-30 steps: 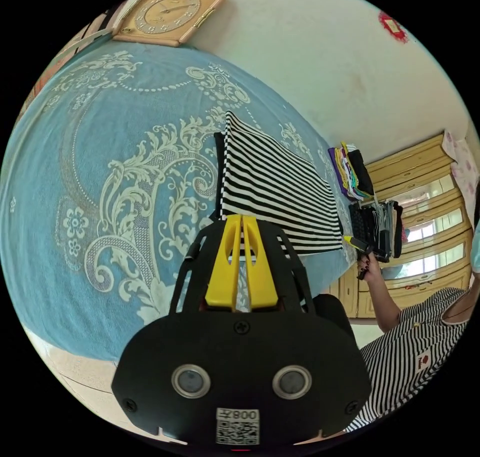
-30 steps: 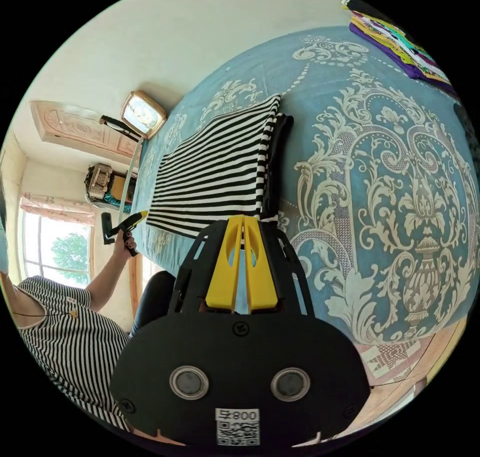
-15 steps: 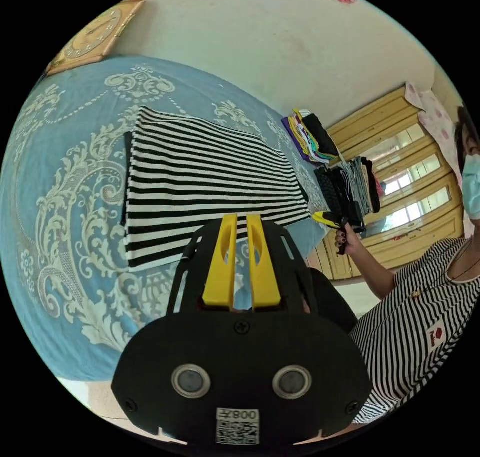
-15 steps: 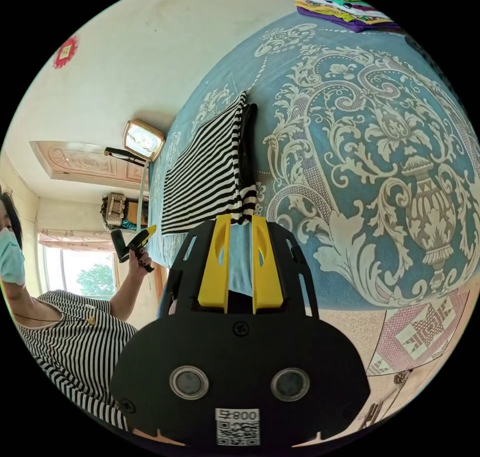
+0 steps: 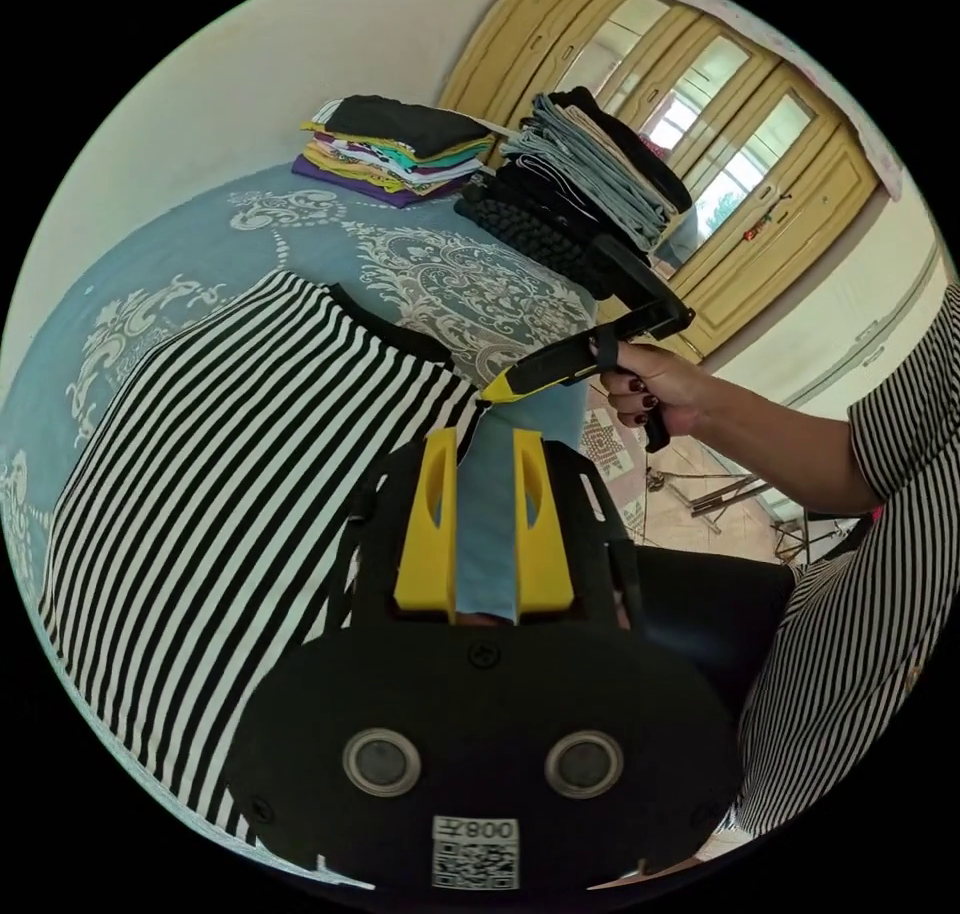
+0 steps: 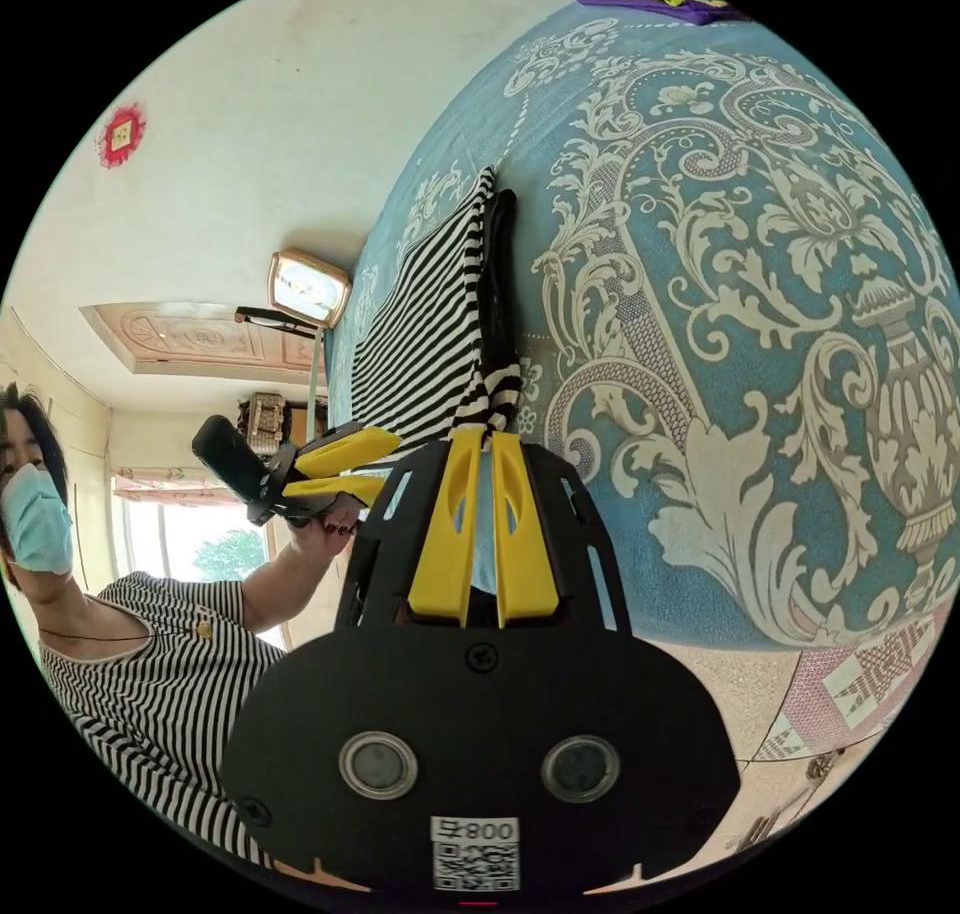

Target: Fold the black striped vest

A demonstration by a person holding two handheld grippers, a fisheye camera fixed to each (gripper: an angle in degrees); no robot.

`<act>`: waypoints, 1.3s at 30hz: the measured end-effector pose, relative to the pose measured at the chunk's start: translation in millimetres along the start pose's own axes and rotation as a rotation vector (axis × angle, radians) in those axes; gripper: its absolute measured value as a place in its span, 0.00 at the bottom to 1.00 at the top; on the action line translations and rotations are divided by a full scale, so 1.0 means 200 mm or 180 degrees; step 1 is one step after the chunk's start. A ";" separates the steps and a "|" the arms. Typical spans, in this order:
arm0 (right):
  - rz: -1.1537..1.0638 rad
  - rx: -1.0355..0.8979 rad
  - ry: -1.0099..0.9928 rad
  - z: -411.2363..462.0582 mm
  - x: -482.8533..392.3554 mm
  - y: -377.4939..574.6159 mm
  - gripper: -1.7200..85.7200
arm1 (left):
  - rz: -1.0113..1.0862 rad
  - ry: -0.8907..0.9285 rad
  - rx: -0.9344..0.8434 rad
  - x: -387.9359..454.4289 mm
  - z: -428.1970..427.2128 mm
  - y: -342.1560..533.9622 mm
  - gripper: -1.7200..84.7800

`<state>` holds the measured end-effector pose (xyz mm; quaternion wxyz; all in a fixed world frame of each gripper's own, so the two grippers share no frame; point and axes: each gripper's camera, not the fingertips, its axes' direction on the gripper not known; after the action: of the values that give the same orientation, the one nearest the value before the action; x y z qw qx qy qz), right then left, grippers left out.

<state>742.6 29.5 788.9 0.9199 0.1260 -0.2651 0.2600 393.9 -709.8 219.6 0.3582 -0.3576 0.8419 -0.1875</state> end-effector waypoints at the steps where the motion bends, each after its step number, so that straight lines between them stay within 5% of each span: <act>1: -0.0003 0.0010 -0.0057 -0.01 0.00 0.00 0.05 | 0.0100 -0.0116 -0.0056 0.04 0.06 -0.04 0.13; 9: -0.0100 0.0017 -0.0373 -0.04 -0.07 -0.05 0.05 | 0.0278 -0.0971 -0.0239 0.25 0.37 -0.22 0.06; 24: 0.0125 0.0233 -0.0199 -0.02 -0.10 -0.67 0.14 | 0.0099 -0.0833 -0.0112 0.33 0.58 -0.29 0.04; 39: 0.0107 0.0075 0.0064 0.19 -0.34 -0.93 0.06 | 0.0037 -0.0700 -0.0046 0.31 0.66 -0.29 0.04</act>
<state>778.5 -168.7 765.1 0.9165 0.1297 -0.2547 0.2798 488.1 -802.0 133.8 0.4468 -0.3736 0.8009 -0.1389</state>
